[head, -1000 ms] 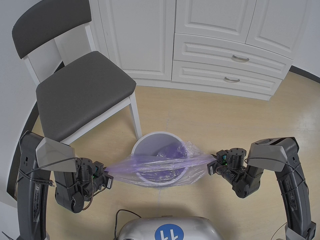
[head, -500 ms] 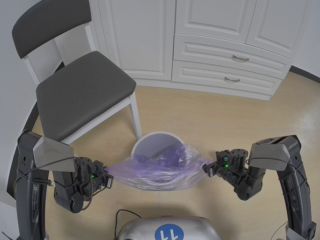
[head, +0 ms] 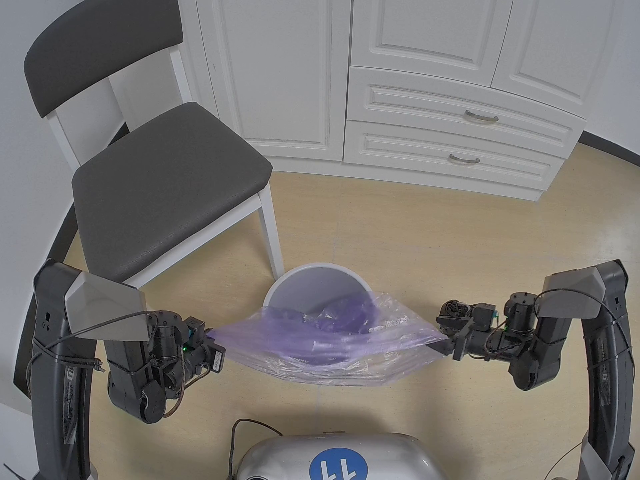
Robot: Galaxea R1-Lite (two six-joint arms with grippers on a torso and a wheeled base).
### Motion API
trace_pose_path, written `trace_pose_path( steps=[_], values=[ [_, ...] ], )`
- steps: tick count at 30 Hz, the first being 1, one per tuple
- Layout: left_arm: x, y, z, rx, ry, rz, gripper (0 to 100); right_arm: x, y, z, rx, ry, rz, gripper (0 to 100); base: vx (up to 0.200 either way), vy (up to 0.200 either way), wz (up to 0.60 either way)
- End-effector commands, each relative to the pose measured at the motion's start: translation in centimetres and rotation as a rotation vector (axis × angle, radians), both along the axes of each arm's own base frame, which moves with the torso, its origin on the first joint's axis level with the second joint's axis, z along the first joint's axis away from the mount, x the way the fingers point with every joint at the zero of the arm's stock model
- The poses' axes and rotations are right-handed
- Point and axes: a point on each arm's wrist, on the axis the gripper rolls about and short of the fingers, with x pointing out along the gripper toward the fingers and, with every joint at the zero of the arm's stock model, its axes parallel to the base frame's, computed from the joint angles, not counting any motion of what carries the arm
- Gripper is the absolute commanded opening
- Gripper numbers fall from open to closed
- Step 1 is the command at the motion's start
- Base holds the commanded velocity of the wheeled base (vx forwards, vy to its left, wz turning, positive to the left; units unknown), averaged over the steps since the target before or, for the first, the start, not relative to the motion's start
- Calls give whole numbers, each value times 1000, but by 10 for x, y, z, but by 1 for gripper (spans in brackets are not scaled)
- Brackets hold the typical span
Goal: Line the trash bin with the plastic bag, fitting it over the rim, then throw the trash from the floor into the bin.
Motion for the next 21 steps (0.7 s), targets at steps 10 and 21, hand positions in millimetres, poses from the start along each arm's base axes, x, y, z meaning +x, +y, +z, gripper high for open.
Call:
trace_pose_path(
  steps=[10, 21],
  values=[
    [6, 3, -2, -2, -10, 15, 0, 0, -52, 3, 119, 81, -69, 100, 0, 0, 0],
    [2, 0, -1, 2, -4, 7, 0, 1, -26, 52, 84, -44, -112, 100, 0, 0, 0]
  ],
)
